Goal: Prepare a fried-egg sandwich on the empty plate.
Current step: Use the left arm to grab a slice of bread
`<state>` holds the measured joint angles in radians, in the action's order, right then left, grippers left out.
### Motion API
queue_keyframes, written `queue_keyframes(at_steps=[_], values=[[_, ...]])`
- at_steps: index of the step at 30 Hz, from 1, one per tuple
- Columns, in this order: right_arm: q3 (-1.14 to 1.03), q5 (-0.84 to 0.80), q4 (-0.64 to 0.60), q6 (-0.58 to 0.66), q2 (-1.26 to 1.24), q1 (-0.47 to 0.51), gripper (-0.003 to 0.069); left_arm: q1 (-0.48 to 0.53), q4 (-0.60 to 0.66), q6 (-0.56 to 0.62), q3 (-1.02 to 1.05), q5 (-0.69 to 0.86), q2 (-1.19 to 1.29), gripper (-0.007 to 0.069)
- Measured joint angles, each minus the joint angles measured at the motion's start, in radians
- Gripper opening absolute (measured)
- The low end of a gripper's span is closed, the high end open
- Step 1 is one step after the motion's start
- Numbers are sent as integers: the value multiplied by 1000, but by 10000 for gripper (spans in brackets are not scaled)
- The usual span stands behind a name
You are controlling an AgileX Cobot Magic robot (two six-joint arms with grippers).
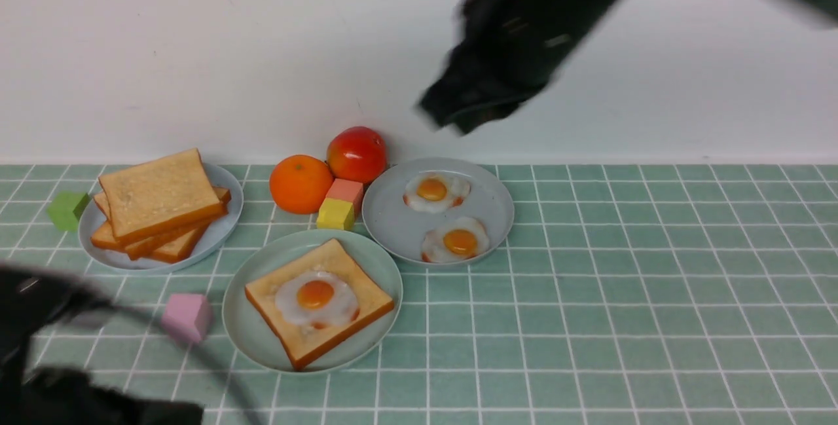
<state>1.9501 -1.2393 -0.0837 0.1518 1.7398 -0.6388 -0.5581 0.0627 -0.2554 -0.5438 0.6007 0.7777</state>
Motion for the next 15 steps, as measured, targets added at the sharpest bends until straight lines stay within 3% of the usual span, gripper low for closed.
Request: queue_keyframes(at_steps=[4, 7, 15], values=[[-271, -13, 12, -124, -309, 0, -10, 25, -41, 59, -207, 60, 253, -13], [-375, -14, 13, -152, -441, 0, -8, 79, -31, 118, -288, 80, 352, -13], [-732, 105, 33, -240, -965, 0, -3, 407, 56, 471, -574, 99, 718, -13]])
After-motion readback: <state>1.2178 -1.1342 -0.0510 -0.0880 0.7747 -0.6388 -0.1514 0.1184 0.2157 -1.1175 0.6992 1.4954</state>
